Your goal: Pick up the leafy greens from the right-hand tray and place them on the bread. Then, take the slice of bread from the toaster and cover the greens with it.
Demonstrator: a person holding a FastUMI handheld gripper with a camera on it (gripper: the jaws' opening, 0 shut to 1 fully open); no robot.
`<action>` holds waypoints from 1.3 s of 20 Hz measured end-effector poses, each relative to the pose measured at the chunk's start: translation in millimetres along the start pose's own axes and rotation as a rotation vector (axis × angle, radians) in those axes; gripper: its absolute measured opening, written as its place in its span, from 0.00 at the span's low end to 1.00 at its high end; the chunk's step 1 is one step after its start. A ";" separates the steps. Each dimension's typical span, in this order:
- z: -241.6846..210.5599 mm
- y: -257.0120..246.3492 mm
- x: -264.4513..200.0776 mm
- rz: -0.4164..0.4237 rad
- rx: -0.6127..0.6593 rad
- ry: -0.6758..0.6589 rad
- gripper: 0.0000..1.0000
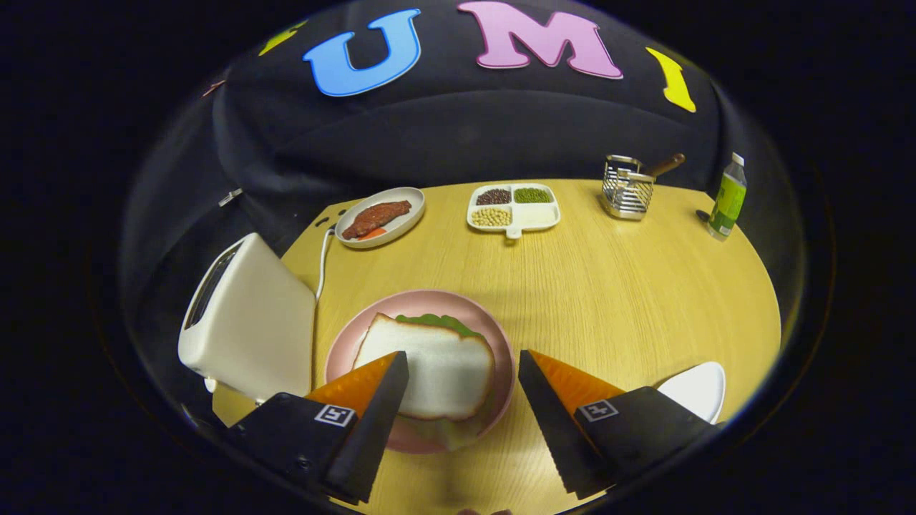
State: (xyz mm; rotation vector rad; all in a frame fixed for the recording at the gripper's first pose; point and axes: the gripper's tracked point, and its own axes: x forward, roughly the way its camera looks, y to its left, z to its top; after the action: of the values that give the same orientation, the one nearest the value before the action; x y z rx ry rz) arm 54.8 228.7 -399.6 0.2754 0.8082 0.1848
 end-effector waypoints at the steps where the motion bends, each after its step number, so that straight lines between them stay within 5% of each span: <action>1: 7.5 1.4 -8.5 0.015 -0.028 -0.026 0.98; 10: 91.9 0.9 -113.4 0.112 -0.260 -0.251 1.00; 15: 138.8 -7.6 -172.2 0.136 -0.281 -0.368 0.99; 26: 143.6 -47.1 -242.4 0.117 -0.315 -0.470 0.99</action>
State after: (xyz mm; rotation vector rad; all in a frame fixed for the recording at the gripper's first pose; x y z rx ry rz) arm -1.5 94.7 -153.6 0.0611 0.2897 0.3385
